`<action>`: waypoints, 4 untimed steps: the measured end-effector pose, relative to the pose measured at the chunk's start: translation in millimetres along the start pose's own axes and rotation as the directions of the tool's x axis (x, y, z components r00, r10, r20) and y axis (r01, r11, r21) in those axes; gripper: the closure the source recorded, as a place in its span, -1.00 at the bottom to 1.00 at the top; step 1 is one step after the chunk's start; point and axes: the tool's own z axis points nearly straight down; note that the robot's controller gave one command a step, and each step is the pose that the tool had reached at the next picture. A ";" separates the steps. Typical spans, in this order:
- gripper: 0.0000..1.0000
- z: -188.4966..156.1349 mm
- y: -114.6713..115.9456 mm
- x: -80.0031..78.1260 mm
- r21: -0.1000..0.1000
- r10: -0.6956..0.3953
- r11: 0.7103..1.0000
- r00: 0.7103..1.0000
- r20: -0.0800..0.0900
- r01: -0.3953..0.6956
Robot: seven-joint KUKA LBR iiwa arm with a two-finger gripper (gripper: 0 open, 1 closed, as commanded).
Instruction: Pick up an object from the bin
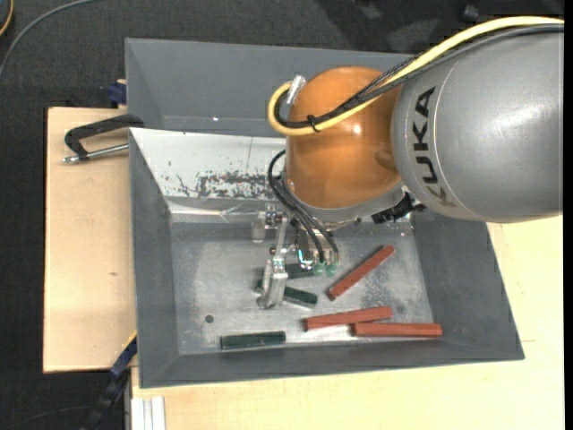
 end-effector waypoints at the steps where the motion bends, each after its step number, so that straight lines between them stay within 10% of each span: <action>1: -1.00 154.2 -48.9 -20.5 0.002 -0.317 0.948 0.948 0.001 0.317; 2: 1.00 151.2 -47.4 -21.6 0.001 -0.317 0.948 0.948 0.006 0.317; 4: 1.00 -62.5 -105.4 -6.6 0.005 -0.315 0.949 0.949 0.021 0.315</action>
Offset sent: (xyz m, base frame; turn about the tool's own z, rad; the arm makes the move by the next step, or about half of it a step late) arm 0.0202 -0.0483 -0.1520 -0.3245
